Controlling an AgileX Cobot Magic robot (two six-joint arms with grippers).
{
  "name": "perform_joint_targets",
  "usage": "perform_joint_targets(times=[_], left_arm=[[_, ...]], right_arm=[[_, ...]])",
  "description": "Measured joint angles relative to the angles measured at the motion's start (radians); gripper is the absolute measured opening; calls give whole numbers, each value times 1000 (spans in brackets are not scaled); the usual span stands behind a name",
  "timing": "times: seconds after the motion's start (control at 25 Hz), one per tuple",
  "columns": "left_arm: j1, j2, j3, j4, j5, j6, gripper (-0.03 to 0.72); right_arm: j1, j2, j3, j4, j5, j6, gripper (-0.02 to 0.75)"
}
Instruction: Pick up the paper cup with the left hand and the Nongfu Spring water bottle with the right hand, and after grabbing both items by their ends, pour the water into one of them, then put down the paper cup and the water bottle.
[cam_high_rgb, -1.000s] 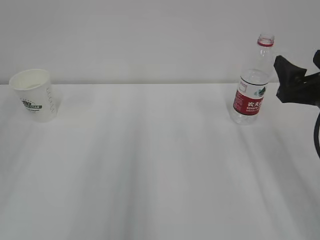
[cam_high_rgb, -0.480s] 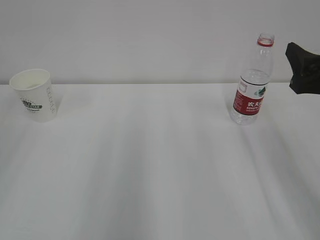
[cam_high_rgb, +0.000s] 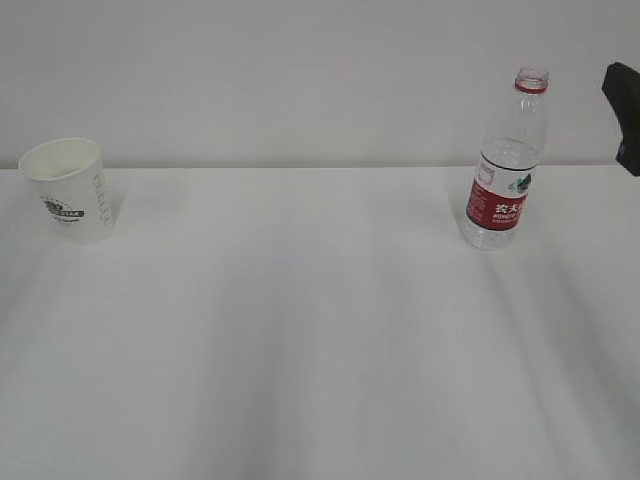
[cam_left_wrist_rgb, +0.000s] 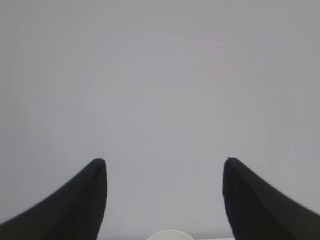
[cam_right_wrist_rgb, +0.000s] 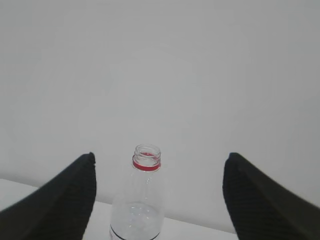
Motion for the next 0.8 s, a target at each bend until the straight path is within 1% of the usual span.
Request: perform_joint_targets(times=[0.24, 0.44, 0.56, 0.8], left_arm=[[0, 0, -73, 6, 78, 0, 522], [0, -11, -146, 52, 148, 0, 517], [0, -28, -184, 108, 204, 0, 517], [0, -100, -212, 162, 316, 0, 516]], right_arm=[[0, -89, 2, 0, 77, -24, 594], [0, -175, 2, 0, 156, -26, 594], [0, -223, 2, 0, 213, -26, 594], [0, -322, 2, 2, 346, -26, 594]])
